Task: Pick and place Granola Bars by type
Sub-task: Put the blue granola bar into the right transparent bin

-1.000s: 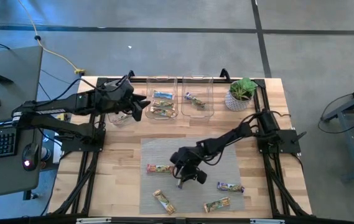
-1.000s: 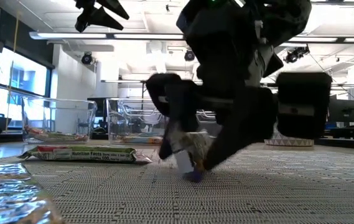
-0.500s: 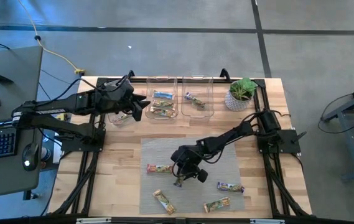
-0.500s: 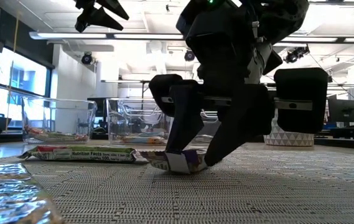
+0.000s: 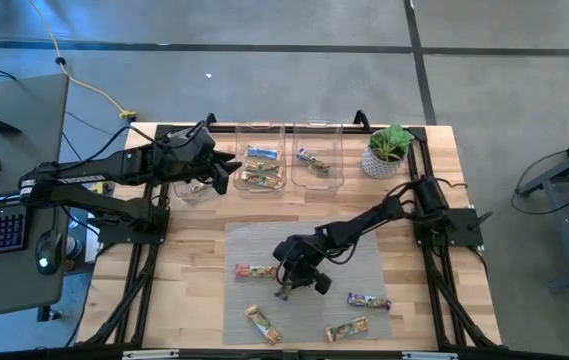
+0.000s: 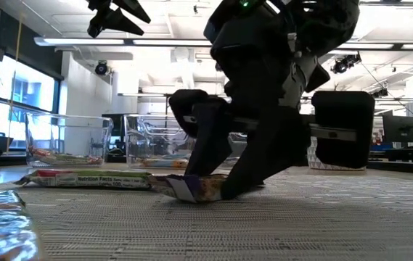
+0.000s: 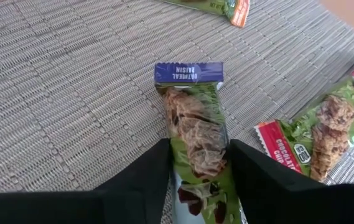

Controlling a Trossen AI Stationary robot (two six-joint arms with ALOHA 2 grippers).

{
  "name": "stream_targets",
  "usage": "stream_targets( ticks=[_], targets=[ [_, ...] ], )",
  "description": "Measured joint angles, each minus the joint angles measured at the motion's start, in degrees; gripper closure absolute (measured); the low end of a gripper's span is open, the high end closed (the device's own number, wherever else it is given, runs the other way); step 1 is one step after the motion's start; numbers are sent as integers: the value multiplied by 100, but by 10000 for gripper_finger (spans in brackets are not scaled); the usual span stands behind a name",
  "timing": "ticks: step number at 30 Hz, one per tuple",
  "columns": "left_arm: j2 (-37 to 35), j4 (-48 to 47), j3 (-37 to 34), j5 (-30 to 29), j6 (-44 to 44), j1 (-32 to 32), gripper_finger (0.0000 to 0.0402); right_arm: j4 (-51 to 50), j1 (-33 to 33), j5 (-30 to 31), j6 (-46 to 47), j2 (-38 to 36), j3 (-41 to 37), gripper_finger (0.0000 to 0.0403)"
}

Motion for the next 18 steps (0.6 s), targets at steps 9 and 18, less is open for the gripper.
stream_targets(
  ticks=[9, 18],
  targets=[
    [0, -4, -2, -2, 0, 0, 236, -260, 11, 159, 140, -322, -36, 294],
    [-2, -4, -2, -2, 2, 0, 236, -1441, 0, 2212, -318, -1842, -37, 291]
  ],
)
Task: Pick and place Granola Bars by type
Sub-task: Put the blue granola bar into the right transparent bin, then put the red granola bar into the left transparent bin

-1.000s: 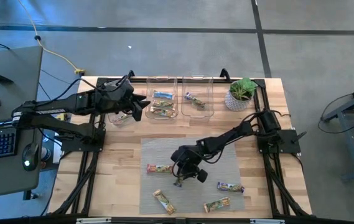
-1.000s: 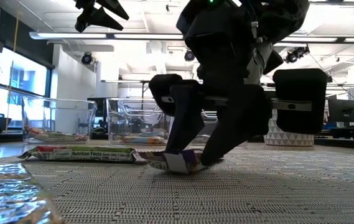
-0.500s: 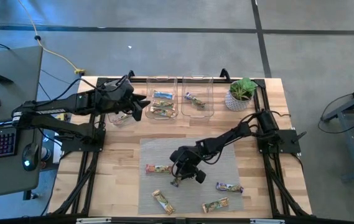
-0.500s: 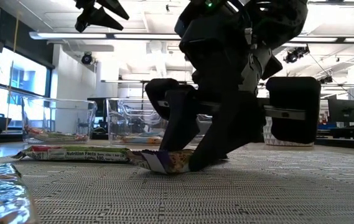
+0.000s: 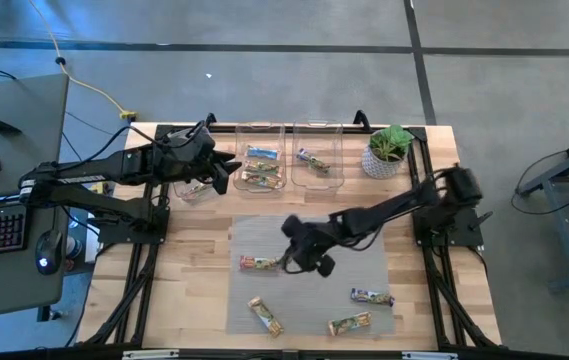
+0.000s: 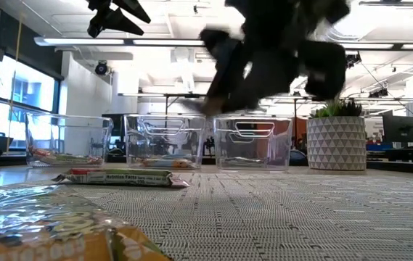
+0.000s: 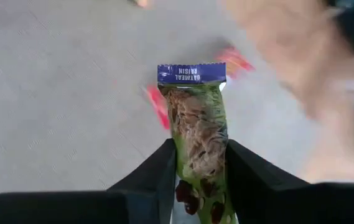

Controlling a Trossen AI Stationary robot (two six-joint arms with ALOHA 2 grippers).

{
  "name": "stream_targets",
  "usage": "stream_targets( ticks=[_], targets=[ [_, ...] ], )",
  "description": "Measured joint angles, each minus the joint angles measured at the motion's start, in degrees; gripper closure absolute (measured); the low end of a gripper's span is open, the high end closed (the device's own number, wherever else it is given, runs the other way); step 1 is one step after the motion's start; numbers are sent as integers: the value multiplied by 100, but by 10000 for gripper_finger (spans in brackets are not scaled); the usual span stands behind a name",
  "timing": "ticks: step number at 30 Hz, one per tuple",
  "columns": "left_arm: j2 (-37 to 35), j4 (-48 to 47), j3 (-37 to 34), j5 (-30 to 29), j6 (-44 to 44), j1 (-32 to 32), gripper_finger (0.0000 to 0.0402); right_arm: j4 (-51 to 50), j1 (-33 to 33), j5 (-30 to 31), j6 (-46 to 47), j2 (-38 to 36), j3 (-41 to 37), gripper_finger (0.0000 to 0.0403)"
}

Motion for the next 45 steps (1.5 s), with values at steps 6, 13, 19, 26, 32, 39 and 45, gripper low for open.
stream_targets(
  ticks=[6, 13, 19, 26, 32, 39, 45],
  targets=[
    [0, 0, 0, -2, -70, 0, 236, -963, -249, 1843, -413, -1266, 9, 290],
    [0, 2, 0, -2, -160, 0, 236, -1807, -1483, 1888, 185, -2647, -1, 298],
    [0, 4, 0, -17, -133, 1, 236, -961, -3167, 243, 877, -3150, -721, 299],
    [0, 7, 0, -61, -129, 1, 236, 1629, -4140, -1119, 1245, -2513, -1962, 297],
    [0, 4, 0, -59, -157, 1, 236, 1852, -4374, -1025, 1247, -1617, -2103, 268],
    [0, 4, 0, -58, -158, -1, 236, 2157, -4393, -1094, 1331, -1133, -2068, 240],
    [0, -11, 0, -57, -160, 0, 236, 1909, -4356, -1196, 1422, -1366, -1803, 234]
  ],
)
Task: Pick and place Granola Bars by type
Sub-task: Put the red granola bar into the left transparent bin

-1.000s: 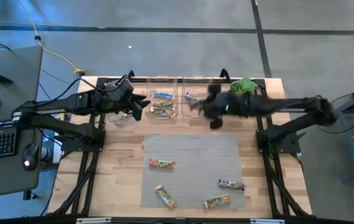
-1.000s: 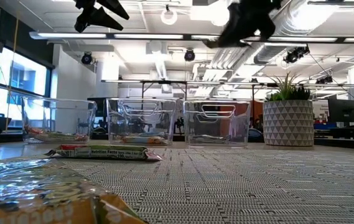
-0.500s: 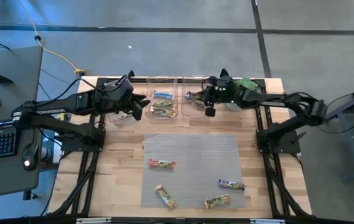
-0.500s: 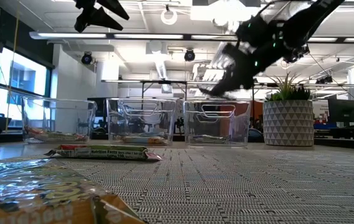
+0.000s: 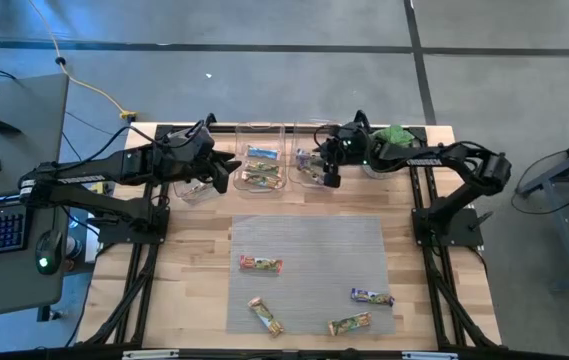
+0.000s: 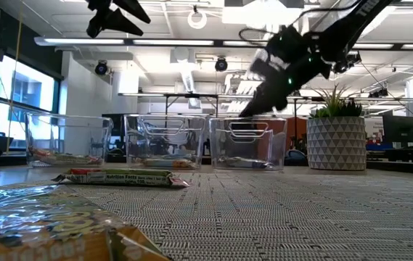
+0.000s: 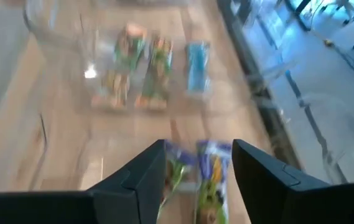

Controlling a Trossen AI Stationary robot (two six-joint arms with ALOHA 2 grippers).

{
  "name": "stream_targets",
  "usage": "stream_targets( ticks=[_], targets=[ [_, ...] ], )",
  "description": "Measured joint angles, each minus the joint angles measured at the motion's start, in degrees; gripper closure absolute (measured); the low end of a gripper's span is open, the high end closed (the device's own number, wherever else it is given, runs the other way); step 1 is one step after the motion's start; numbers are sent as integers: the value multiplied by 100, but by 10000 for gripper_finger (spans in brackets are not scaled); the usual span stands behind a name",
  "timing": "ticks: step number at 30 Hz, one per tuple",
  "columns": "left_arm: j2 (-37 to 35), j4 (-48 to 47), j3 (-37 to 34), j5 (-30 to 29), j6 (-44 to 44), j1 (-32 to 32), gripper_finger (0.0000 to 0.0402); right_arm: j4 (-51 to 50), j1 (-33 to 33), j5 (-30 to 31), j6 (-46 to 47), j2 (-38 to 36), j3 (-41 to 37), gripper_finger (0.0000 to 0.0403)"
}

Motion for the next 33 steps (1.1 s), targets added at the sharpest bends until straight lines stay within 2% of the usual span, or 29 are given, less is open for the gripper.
stream_targets(
  ticks=[5, 8, 11, 15, 20, 25, 33],
  targets=[
    [0, -78, 0, 38, 68, -1, 236, -418, 431, -496, 37, -540, 326, 233],
    [0, -195, 0, 297, 188, -2, 236, -666, 853, -512, -51, -837, 389, 233],
    [2, -154, 0, 827, 787, -2, 236, -705, 1249, -206, -64, -1131, 416, 233],
    [207, 131, 0, 1699, 1016, -95, 236, -1087, 1688, 57, -48, -1364, 411, 233],
    [834, 872, 1, 2305, 1359, -679, 236, -1544, 2112, 60, 284, -1449, 413, 233],
    [1593, 1034, 0, 2267, 1436, -1435, 236, -1910, 2519, 129, 411, -1439, 408, 233],
    [2655, 1055, 2, 1557, 757, -2328, 236, -1910, 2893, 143, 419, -1439, 408, 233]
  ],
)
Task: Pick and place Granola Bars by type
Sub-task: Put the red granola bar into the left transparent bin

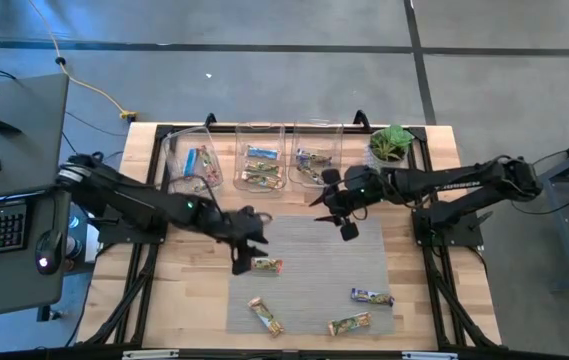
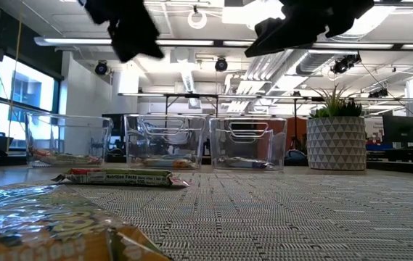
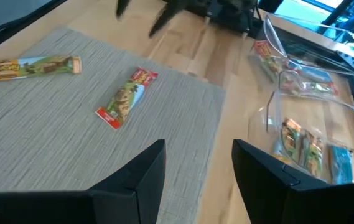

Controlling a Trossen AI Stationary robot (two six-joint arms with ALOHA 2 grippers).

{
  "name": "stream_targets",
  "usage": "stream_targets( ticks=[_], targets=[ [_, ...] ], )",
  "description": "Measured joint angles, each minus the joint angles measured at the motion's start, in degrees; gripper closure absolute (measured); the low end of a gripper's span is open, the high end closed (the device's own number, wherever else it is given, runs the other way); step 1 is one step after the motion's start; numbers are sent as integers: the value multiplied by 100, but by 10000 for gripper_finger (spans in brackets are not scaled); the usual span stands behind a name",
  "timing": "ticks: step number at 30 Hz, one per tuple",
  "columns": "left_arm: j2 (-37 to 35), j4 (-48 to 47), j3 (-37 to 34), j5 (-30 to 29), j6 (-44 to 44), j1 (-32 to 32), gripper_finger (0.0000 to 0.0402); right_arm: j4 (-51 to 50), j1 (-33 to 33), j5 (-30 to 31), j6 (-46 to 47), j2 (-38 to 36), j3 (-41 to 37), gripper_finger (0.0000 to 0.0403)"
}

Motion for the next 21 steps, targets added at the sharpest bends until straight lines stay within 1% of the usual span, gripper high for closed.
stream_targets(
  ticks=[3, 5, 11, 14, 21],
  targets=[
    [343, 67, -2, -223, -212, -129, 236, 6, 48, 10, 1, 0, 0, 233],
    [562, 56, -2, -266, -367, -163, 236, -11, 51, 11, 34, 0, 0, 233],
    [1283, 143, 4, -130, -438, -151, 236, -147, 49, 13, 151, 0, 0, 233],
    [1596, 166, 0, 30, -439, -150, 236, -172, 49, 13, 151, 0, 0, 233],
    [1845, -41, -13, 62, -440, -152, 236, -291, 49, 11, 151, 0, -24, 233]
  ],
)
